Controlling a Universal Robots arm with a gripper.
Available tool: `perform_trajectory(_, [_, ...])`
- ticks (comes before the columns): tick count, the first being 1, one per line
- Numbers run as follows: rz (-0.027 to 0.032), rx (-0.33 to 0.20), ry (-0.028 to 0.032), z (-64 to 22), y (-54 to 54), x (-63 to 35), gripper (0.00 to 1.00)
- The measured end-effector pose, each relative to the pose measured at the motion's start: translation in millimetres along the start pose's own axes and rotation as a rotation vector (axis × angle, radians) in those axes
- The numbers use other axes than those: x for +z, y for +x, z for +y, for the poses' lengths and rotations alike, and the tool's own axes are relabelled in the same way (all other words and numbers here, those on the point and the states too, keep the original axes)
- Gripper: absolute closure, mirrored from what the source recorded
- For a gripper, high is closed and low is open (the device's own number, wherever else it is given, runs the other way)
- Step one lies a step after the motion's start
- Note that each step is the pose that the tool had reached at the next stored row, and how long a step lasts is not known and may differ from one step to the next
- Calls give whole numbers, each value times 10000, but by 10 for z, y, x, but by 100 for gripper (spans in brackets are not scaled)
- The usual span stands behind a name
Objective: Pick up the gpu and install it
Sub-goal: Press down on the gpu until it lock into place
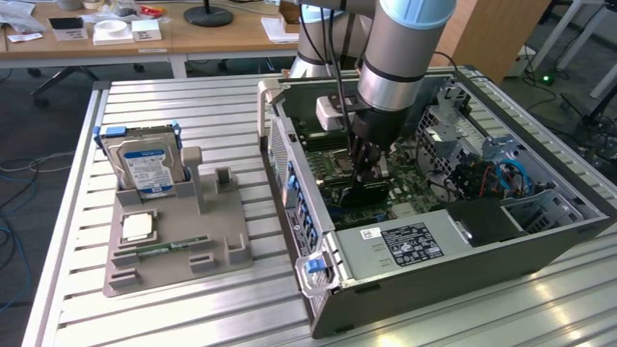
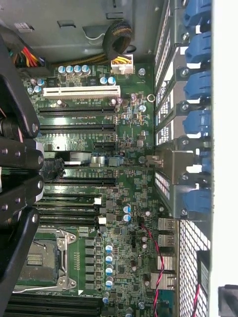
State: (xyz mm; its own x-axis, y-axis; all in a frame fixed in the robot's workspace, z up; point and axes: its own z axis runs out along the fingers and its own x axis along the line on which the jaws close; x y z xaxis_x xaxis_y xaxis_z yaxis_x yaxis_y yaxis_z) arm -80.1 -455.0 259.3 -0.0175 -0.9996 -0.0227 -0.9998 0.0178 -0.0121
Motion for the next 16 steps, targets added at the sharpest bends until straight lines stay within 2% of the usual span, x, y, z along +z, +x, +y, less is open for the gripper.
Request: perform_trajectory(16, [-2,-1,-1,0,14,5,89])
